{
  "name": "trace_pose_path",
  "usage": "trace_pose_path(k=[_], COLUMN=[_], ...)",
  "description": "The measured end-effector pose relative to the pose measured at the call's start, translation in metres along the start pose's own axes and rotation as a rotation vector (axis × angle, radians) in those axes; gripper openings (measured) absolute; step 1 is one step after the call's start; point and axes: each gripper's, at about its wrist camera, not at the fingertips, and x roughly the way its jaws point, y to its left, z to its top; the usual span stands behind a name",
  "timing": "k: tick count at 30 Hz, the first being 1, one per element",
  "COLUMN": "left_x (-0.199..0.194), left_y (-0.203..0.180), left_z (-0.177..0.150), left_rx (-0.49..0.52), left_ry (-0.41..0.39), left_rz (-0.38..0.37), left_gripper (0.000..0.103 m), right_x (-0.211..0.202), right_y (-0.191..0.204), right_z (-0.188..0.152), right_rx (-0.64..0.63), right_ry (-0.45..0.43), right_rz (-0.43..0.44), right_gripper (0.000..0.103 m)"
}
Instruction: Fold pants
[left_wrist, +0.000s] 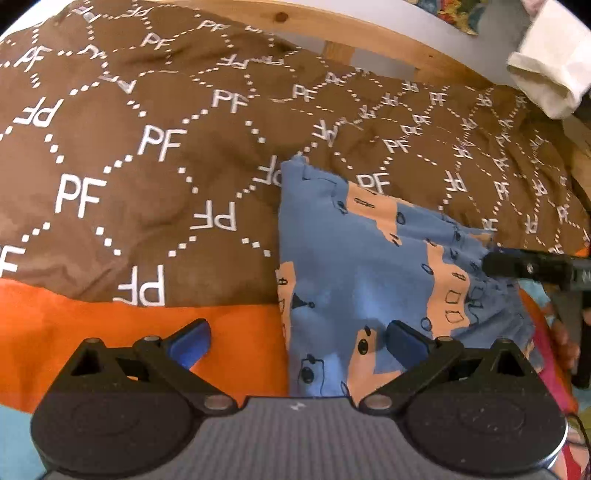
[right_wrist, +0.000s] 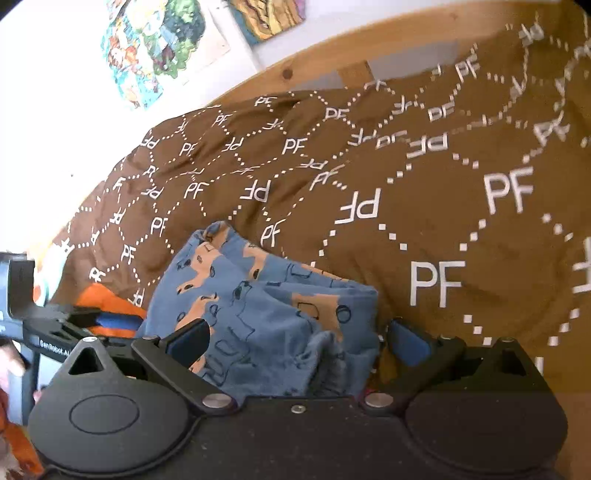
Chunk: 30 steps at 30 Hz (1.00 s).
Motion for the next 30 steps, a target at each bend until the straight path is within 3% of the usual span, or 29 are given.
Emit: trace_pose_path(k=[5,9,13,16,22,26,28,30], left_x=[-0.002,-0.006,-0.01,-0.011,-0.009,-0.01,-0.011,-0.012], left_y=[-0.006,-0.006,0.006,0.015,0.018,0.021,0.024,0.024], left_z=[-0.006,-0.008,-0.006,-0.003,0.001,0.004,0.005,0.006], left_rx=[0.071,0.064,-0.03,-0.118,-0.212,-0.271,-0.285,-0.285], left_ry=[0.03,0.046,0.053,0.06,0.078,0.083,0.087,0.093], left_rz=[-0.024,-0.04,-0.085,-0.107,-0.111,-0.099,-0.099,-0.091], left_gripper=[0.103,0.103,0.103,0.103,0.102,0.095,0.087,0.079], right_x=[-0.01,-0.017,-0.021,-0.02,-0.015,-0.018,-0.018,-0.018], right_y=[-0.012,-0.007,-0.012,-0.013,-0.002,-0.006,-0.009,-0.009], right_z=[-0.007,-0.019,-0.023,-0.022,-0.025,-0.027,-0.027,-0.028], right_rx=[0.069,0.064,0.122,0.17,0.123,0.158,0.182,0.188], right_ry=[-0.022,-0.031,-0.053,-0.06,-0.046,-0.05,-0.052,-0.051], right_rz=[0.067,0.057,0.039,0.021,-0.012,-0.024,-0.021,-0.025], right_gripper=[0.101,0.09,0.079,0.076,0.069,0.054,0.044,0.04])
